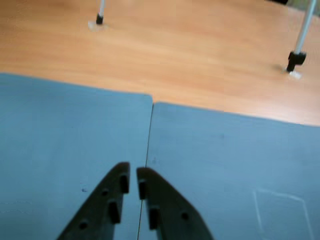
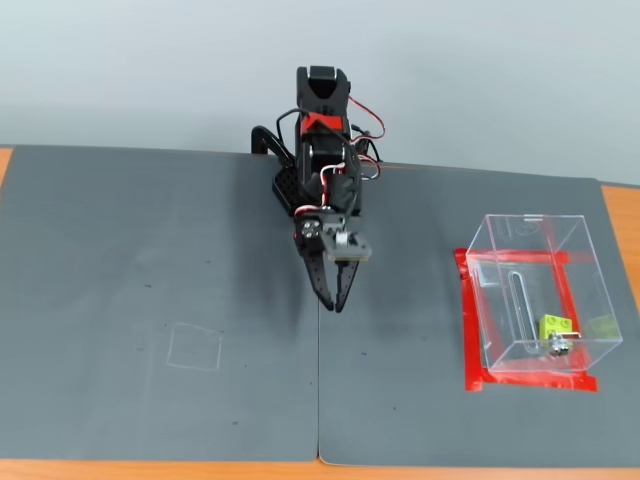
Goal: Pick the green lego block and place it into the transparent box
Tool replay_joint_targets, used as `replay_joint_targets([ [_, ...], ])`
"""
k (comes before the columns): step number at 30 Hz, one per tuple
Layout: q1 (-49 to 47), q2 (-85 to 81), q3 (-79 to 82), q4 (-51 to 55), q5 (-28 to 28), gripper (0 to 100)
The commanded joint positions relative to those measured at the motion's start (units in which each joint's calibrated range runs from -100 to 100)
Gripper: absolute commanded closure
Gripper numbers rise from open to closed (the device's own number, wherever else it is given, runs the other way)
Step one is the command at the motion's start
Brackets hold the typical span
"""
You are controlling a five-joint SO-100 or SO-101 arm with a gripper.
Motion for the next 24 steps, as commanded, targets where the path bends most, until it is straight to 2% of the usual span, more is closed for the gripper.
replay_joint_targets([
  [1, 0.7, -3.2, 1.1, 3.6, 0.1, 98],
  [14, 3.4, -5.4, 1.1, 23.8, -1.1, 98],
  [24, 3.6, -5.4, 1.0, 25.0, -2.5, 98],
])
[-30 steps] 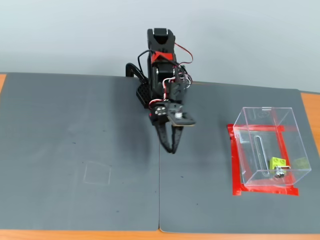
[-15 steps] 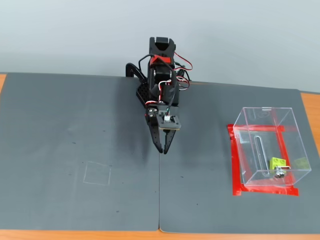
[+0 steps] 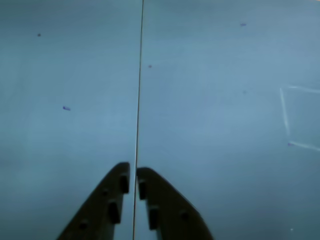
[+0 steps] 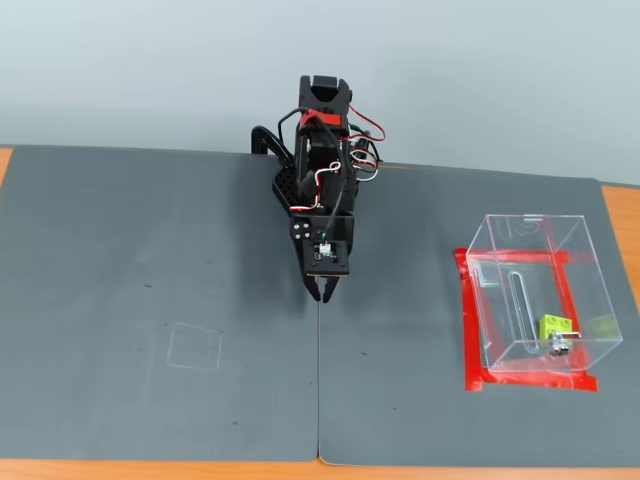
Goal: Pick the green lego block and place it into the transparent box
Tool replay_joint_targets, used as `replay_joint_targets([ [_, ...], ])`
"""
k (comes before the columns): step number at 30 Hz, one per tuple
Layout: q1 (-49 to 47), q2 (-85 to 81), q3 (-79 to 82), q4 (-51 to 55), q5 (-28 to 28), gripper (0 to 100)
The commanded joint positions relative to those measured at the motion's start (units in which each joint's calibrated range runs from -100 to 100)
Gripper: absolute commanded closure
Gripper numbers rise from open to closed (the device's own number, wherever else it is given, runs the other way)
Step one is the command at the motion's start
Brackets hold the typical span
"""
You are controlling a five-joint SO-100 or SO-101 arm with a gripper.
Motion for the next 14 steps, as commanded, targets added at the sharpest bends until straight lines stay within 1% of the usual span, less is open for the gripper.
replay_joint_targets([
  [1, 0.2, -0.9, 0.3, 0.2, 0.2, 98],
  [14, -0.2, -0.7, 0.3, -0.1, 0.0, 98],
])
